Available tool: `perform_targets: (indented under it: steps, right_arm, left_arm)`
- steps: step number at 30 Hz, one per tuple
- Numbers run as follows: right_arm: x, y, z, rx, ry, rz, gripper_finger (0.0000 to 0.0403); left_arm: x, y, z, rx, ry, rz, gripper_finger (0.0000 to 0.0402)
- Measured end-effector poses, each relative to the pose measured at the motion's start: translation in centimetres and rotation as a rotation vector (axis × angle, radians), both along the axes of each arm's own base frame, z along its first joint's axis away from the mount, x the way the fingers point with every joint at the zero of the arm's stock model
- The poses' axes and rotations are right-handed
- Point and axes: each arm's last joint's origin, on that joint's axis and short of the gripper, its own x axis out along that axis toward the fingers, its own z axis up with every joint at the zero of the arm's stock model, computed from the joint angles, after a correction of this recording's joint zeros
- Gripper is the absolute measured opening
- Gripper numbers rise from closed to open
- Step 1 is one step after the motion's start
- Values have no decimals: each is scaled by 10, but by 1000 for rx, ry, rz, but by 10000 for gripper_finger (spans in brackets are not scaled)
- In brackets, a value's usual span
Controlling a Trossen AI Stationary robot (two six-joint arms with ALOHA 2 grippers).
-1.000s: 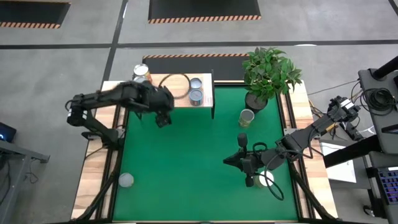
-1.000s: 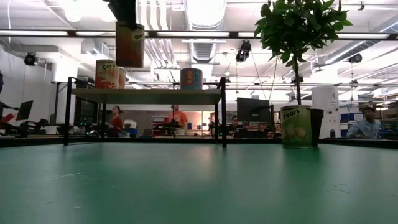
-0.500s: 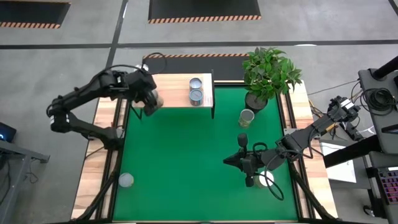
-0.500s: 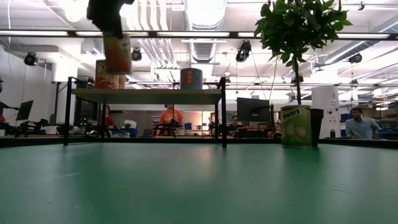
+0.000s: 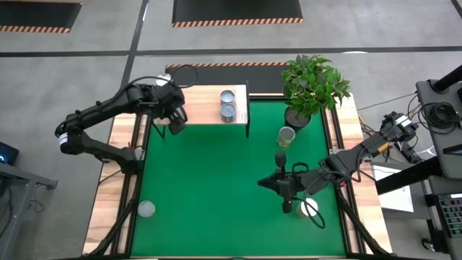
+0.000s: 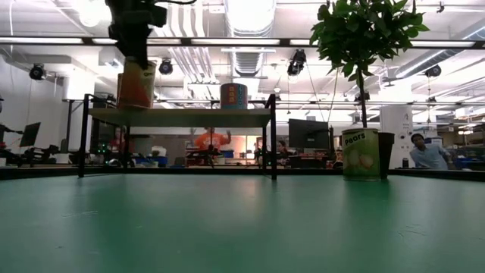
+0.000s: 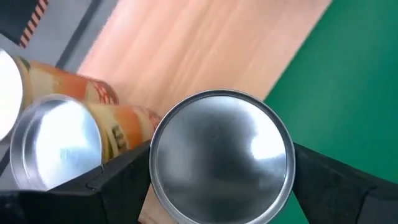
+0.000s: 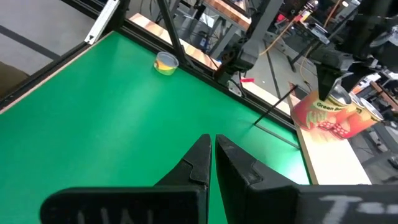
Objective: Pick and place cans onto a shelf
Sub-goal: Put the orange can on the shelf aligned with the other orange can
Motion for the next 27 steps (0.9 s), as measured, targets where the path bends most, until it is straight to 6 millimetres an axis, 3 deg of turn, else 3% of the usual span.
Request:
perform_targets:
  steps: [10, 27]
  right_arm:
    - [2, -5, -1, 2, 4, -22, 12]
    - [2, -6, -2, -4, 16, -23, 12]
  left_arm:
    - [5, 4, 18, 18, -57, -2, 325]
    - [13, 26, 4, 14, -15, 45, 326]
